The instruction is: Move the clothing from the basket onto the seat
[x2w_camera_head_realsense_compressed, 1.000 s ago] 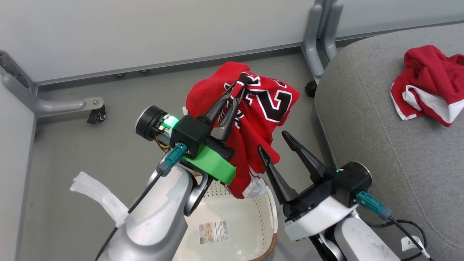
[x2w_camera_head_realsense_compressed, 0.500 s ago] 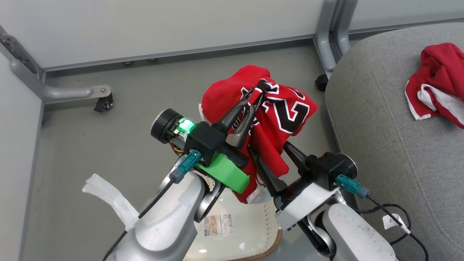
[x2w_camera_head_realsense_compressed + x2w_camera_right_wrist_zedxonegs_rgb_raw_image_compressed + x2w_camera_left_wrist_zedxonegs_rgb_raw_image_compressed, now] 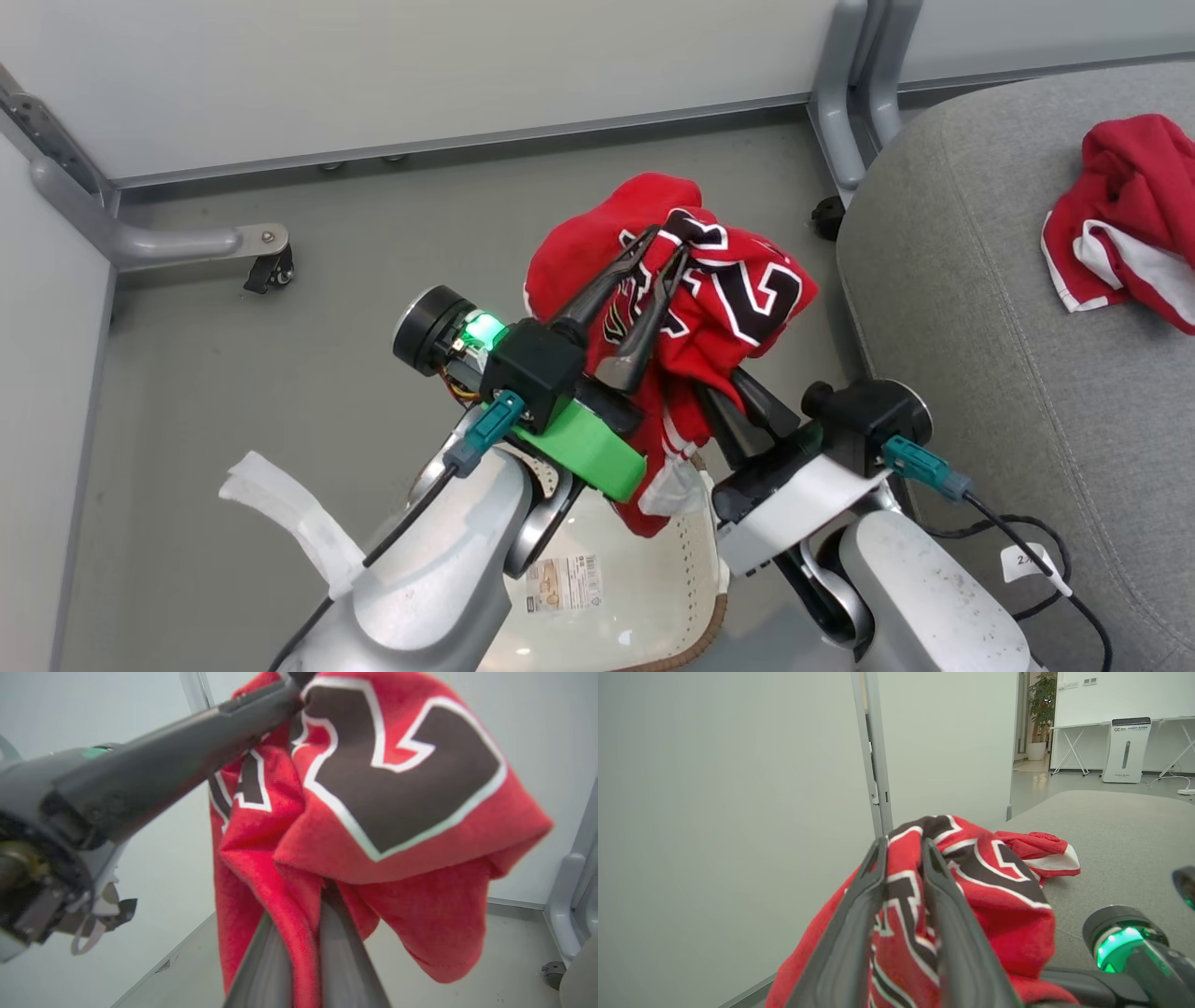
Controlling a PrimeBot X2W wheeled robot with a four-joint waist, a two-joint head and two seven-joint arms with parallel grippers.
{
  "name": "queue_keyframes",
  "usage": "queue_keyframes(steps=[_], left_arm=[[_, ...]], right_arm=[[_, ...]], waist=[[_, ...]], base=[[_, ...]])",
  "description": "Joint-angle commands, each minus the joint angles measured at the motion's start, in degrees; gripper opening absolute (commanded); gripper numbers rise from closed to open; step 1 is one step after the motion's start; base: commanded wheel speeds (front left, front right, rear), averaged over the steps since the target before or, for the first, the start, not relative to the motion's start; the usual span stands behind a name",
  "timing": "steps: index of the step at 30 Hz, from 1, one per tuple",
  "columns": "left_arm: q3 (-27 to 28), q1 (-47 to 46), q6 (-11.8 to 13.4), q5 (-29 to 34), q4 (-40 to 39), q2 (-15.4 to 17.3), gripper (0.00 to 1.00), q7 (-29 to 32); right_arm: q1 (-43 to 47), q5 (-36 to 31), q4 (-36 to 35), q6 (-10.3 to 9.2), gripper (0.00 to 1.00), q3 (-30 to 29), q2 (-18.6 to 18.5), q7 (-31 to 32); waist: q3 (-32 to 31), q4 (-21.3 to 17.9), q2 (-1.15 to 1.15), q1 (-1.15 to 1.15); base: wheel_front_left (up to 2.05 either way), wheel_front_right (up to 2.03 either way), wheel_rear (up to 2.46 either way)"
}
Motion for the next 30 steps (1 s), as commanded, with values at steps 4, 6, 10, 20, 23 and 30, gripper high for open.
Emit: queue_keyframes(steps=[4,6,10,20,23,30], left_arm=[[-0.15,1.58,0.78,1.06,-0.45,0.04,1.00,-0.19],[0.00,1.92,0.77,1.31,-0.68,0.03,1.00,-0.19],[0.71,3.22,0.68,2.05,-1.26,0.04,1.00,-0.18],[2.58,6.39,0.06,3.90,-2.08,0.35,1.00,-0.13],[2.86,7.10,-0.16,4.00,-2.06,0.48,1.00,-0.13],[2.62,8.03,-0.79,4.81,-2.01,0.43,1.00,-0.13]], right_arm=[[1.02,-0.48,-1.11,-0.06,0.00,-1.39,-0.20,-0.12],[1.31,-0.71,-1.65,-0.06,0.00,-1.93,-0.19,-0.12],[2.29,-1.17,-2.39,-0.06,0.00,-3.21,-0.19,-0.12],[4.05,-3.83,-4.26,-0.06,0.00,-9.82,-0.20,-0.12],[4.69,-4.61,-5.28,-0.06,0.00,-12.08,-0.19,-0.12],[6.29,-6.43,-8.46,-0.06,0.00,-17.28,-0.20,-0.12]], waist=[[-0.73,-0.19,0.57,0.00],[-1.01,-0.27,0.57,0.00],[-1.49,-0.44,0.57,0.00],[-1.51,-2.15,0.57,0.00],[-1.38,-3.53,0.57,0.00],[-0.42,-8.41,0.57,0.00]], base=[[0.00,0.00,0.00],[0.00,0.00,0.00],[0.00,0.00,0.00],[0.00,0.00,0.00],[0.00,0.00,0.00],[0.00,0.00,0.00]])
